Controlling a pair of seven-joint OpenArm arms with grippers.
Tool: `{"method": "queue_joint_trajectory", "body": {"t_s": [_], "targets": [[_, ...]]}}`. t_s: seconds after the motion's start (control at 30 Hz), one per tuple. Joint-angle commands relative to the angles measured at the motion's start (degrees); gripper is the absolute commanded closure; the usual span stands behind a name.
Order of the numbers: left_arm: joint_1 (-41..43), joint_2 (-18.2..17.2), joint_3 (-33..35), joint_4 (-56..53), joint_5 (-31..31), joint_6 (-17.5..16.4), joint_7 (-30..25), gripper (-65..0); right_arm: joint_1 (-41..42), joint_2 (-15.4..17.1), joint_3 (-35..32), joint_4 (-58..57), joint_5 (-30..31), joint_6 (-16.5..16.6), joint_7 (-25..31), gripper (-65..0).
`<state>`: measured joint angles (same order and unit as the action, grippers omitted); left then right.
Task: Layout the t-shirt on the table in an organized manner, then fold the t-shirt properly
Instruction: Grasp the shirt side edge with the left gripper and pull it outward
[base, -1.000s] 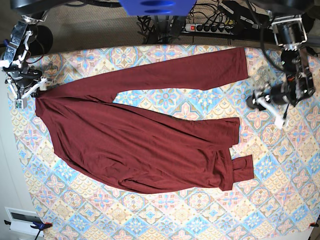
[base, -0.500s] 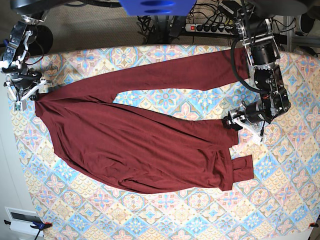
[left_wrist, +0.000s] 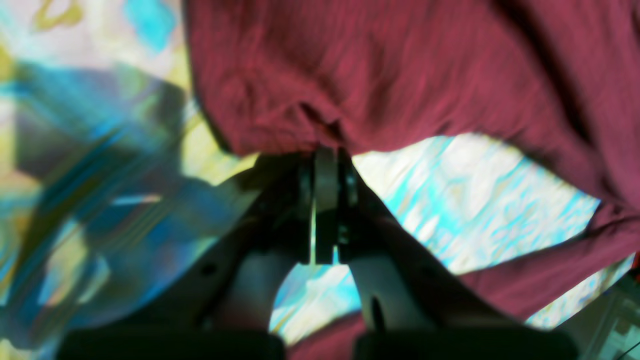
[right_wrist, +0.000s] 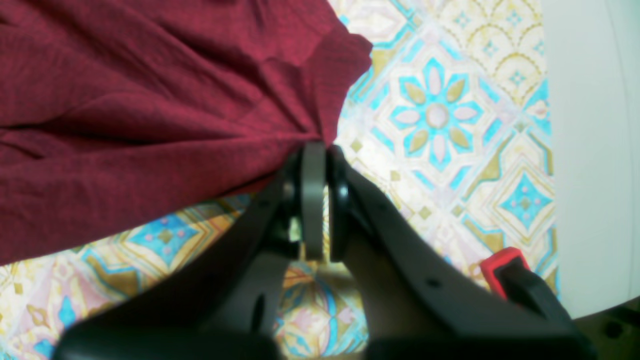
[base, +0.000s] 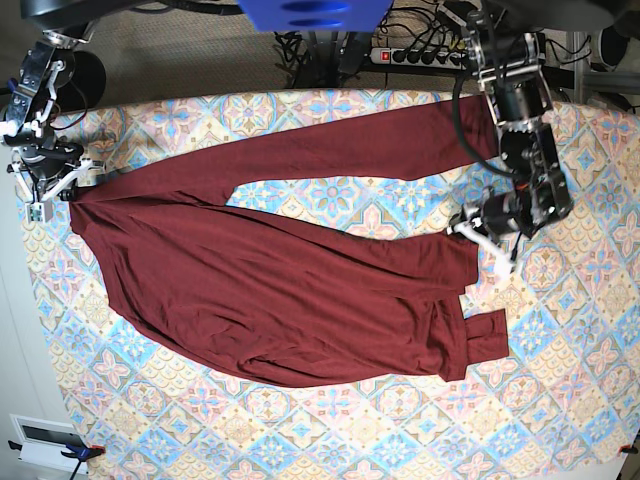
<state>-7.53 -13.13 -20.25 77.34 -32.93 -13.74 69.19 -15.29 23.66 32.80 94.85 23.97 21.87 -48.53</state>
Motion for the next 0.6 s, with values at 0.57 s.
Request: {"method": "queue_joint_trajectory", "body": {"t_s": [0.57], "targets": [[21.55, -13.03, -6.61, 19.32, -16.0, -0.2, -0.22, 0.0, -2.16, 1.44, 0.57, 3.75, 0.25, -0.11, 1.1, 0.0]]}}
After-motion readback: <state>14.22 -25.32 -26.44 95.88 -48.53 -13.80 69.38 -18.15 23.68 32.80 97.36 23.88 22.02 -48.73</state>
